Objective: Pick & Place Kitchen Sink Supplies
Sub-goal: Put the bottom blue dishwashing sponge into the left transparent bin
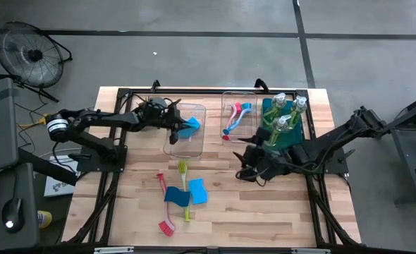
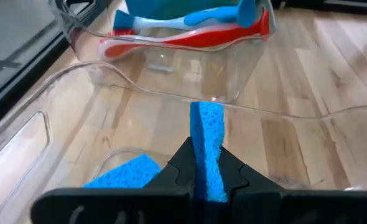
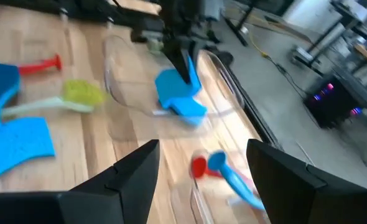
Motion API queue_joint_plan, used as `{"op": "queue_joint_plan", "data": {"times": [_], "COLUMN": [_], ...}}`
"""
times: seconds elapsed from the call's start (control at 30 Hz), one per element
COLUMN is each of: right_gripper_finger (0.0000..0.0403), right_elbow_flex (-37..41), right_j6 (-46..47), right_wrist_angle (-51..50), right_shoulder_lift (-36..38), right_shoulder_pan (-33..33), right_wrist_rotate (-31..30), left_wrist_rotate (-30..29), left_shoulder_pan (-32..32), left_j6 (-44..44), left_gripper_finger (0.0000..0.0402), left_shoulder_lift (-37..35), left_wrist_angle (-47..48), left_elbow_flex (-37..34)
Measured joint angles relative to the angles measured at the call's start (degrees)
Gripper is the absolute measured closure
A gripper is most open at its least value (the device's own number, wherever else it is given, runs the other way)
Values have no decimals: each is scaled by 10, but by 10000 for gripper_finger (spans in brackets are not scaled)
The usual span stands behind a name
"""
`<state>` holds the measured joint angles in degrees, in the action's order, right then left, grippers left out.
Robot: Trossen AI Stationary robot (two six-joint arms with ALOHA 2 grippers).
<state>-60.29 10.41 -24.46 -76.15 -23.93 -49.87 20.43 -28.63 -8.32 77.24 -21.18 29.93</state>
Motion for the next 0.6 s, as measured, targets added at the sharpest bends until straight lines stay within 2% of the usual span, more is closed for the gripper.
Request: {"op": "queue_joint_plan", "data": {"times": [0.17,0.33,0.6], "right_gripper_finger": [167,167,167], "right_elbow_flex": [0,0,0], "right_j6": [91,189,351], "right_wrist_angle": [-74,-141,-237], "right_shoulder_lift": [0,1,1], "right_shoulder_pan": [-45,-95,-177], "right_wrist_rotate": [-52,-89,-89], "left_wrist_rotate": [20,20,28], "left_shoulder_pan": [-3,-3,-3], "left_j6": [17,41,46], "left_gripper_finger": [389,354,298], "left_shoulder_lift": [6,6,6], "left_wrist_angle": [-21,-12,-16], "left_elbow_flex": [0,0,0]}}
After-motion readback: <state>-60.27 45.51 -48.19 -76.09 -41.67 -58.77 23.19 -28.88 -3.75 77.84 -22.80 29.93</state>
